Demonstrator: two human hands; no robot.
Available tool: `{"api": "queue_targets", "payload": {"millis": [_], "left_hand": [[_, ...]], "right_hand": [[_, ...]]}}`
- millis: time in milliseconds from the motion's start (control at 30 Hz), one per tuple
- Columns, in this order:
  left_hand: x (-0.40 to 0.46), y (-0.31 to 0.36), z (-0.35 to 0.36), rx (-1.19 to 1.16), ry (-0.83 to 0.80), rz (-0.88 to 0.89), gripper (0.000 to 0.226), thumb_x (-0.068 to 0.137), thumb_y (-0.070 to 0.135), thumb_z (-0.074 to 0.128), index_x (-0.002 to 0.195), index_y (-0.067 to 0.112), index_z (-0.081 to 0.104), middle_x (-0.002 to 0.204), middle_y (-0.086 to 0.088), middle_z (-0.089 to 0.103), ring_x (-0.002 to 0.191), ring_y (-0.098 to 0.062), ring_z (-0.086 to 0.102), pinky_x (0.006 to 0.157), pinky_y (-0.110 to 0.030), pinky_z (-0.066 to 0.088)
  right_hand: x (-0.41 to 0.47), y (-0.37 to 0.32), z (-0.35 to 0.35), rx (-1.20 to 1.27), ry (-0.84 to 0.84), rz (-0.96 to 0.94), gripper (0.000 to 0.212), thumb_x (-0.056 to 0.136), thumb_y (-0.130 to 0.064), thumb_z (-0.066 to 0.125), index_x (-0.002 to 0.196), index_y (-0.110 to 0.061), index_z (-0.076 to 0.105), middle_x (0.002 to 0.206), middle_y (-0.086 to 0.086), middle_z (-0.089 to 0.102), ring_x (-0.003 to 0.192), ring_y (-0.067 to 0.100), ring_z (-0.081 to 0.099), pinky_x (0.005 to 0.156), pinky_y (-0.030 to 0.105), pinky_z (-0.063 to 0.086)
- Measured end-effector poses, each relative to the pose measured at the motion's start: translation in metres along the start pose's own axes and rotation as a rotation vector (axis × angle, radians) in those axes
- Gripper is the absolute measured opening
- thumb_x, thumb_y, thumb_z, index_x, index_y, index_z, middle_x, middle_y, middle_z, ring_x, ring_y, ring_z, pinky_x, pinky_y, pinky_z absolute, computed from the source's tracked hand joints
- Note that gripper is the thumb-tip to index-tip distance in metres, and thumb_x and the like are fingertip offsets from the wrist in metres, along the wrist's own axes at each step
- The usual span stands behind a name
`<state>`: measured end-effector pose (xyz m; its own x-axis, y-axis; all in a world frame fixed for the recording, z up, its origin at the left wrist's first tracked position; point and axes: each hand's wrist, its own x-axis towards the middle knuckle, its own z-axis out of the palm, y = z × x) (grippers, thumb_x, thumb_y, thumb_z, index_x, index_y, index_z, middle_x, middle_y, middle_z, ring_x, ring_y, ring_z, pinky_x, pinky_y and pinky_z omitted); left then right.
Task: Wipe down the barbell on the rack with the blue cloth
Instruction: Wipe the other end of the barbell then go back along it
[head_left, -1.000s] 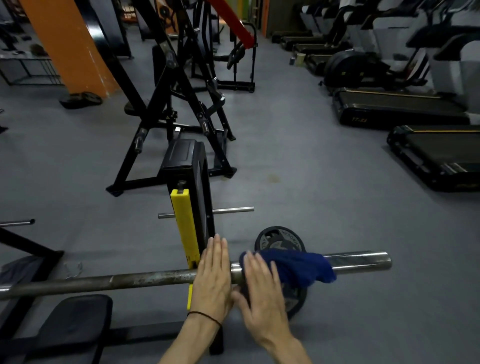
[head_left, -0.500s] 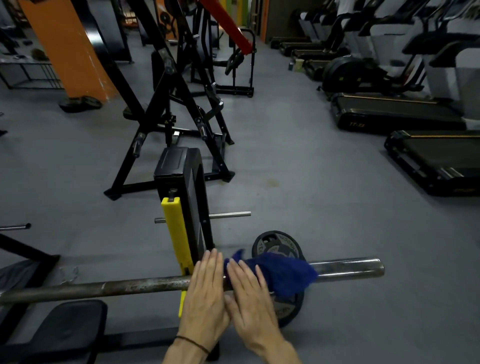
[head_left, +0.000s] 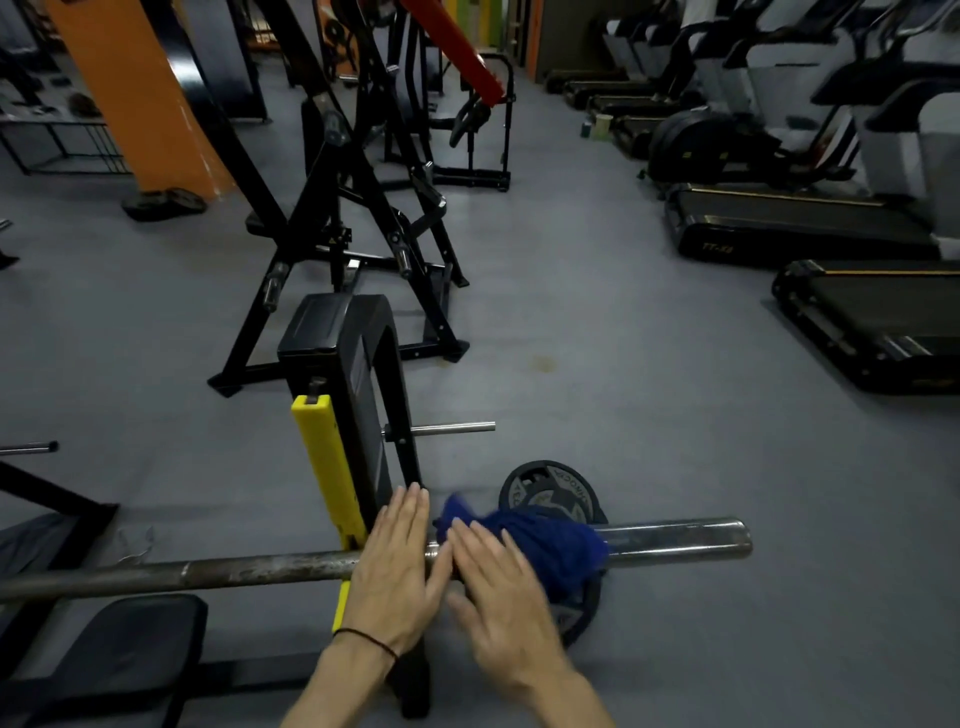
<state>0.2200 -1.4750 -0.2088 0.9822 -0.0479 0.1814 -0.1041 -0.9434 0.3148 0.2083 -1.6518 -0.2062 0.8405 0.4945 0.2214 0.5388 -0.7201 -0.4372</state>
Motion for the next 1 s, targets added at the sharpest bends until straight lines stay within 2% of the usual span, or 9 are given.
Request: {"api": "queue_targets", "payload": {"millis": [100,200,300,433,533,633,767,833,1000], "left_hand": [[0.002,0.007,-0.004,-0.027,0.005,0.013,0.08,0.103,0.063,0.014,0.154,0.006,0.035,0.162,-0.008,0.032,0.151,-0.02,0.025,0.123,-0.028,0.007],[-0.002,0.011,-0.002,-0.083,0.017,-0.059,0.086,0.097,0.073,0.004,0.159,0.015,0.02,0.166,0.003,0.015,0.154,-0.011,0.008,0.123,-0.023,0.0],[-0.002,0.009,-0.001,-0.131,-0.006,-0.089,0.087,0.09,0.078,-0.004,0.158,0.025,0.008,0.167,0.009,0.006,0.152,-0.002,-0.004,0.12,-0.016,-0.007],[-0.003,0.003,-0.007,-0.191,-0.01,-0.095,0.093,0.085,0.083,-0.008,0.158,0.027,0.008,0.166,0.011,0.007,0.15,0.002,-0.001,0.118,-0.014,-0.004],[-0.007,0.003,-0.011,-0.141,-0.043,-0.081,0.094,0.082,0.082,-0.013,0.158,0.029,-0.003,0.164,0.015,-0.008,0.15,0.0,-0.009,0.116,-0.015,-0.01],[-0.012,0.001,-0.012,-0.083,-0.082,-0.046,0.094,0.081,0.082,-0.017,0.157,0.027,-0.012,0.163,0.012,-0.021,0.149,0.0,-0.021,0.118,-0.017,-0.015],[-0.025,-0.016,-0.009,-0.086,-0.1,0.051,0.081,0.096,0.073,0.0,0.16,0.024,-0.002,0.167,0.011,-0.014,0.153,-0.001,-0.01,0.126,-0.031,0.008],[-0.032,-0.027,-0.011,-0.052,-0.083,0.117,0.075,0.102,0.065,0.017,0.162,0.02,0.006,0.17,0.006,-0.002,0.155,-0.007,0.002,0.124,-0.03,0.01],[-0.039,-0.03,-0.009,0.012,-0.049,0.155,0.077,0.101,0.053,0.036,0.162,0.016,0.007,0.17,0.0,0.003,0.156,-0.015,0.006,0.123,-0.031,0.008]], "right_hand": [[-0.018,0.048,-0.013,-0.109,0.168,0.065,0.059,0.11,-0.052,0.023,0.16,-0.023,0.03,0.168,-0.01,0.024,0.154,0.011,0.023,0.121,0.038,0.02],[-0.018,0.023,0.007,0.007,0.263,0.348,0.065,0.108,-0.057,0.02,0.161,-0.02,0.025,0.169,-0.006,0.021,0.156,0.018,0.02,0.124,0.041,0.01],[-0.01,-0.023,0.039,-0.061,0.133,0.191,0.07,0.107,-0.061,0.02,0.163,-0.018,0.022,0.171,0.002,0.016,0.157,0.022,0.014,0.121,0.043,0.011],[-0.013,0.014,0.009,-0.189,0.024,-0.055,0.066,0.107,-0.059,0.023,0.164,-0.025,0.017,0.172,-0.008,0.008,0.157,0.013,0.015,0.123,0.032,0.01],[-0.028,0.04,-0.005,-0.012,0.228,0.187,0.06,0.108,-0.052,0.02,0.163,-0.027,0.02,0.17,-0.013,0.016,0.156,0.012,0.016,0.125,0.035,0.009],[-0.017,0.007,0.02,0.118,0.252,0.308,0.062,0.107,-0.056,0.016,0.164,-0.031,0.011,0.171,-0.011,0.011,0.158,0.014,0.008,0.124,0.04,0.005],[-0.007,-0.022,0.026,0.086,0.002,0.019,0.071,0.106,-0.065,0.018,0.164,-0.026,0.008,0.171,-0.015,-0.006,0.158,0.011,-0.002,0.124,0.034,-0.006],[-0.012,0.003,0.01,-0.025,0.025,-0.05,0.067,0.107,-0.061,0.021,0.163,-0.025,0.015,0.171,-0.014,0.001,0.157,0.01,0.006,0.124,0.033,0.001],[-0.026,0.023,0.009,0.08,0.245,0.271,0.064,0.108,-0.056,0.019,0.163,-0.023,0.021,0.171,-0.009,0.014,0.157,0.015,0.011,0.123,0.04,0.009]]}}
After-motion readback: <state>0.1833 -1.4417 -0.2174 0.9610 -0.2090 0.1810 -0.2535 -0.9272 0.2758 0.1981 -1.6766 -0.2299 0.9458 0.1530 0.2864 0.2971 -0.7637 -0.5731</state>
